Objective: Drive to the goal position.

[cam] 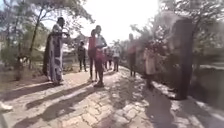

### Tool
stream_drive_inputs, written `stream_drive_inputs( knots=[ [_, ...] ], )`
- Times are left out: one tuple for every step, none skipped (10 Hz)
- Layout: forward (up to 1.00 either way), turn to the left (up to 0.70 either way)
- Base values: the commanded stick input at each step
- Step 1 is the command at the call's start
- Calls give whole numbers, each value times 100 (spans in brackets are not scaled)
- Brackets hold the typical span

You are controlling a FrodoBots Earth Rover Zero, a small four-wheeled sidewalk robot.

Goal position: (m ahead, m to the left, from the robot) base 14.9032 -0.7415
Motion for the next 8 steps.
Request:
stream_drive_inputs(
  knots=[
    [85, 0],
    [85, 0],
    [85, 0],
    [85, 0],
    [85, 0],
    [85, 0],
    [85, 0],
    [85, 0]
  ],
)
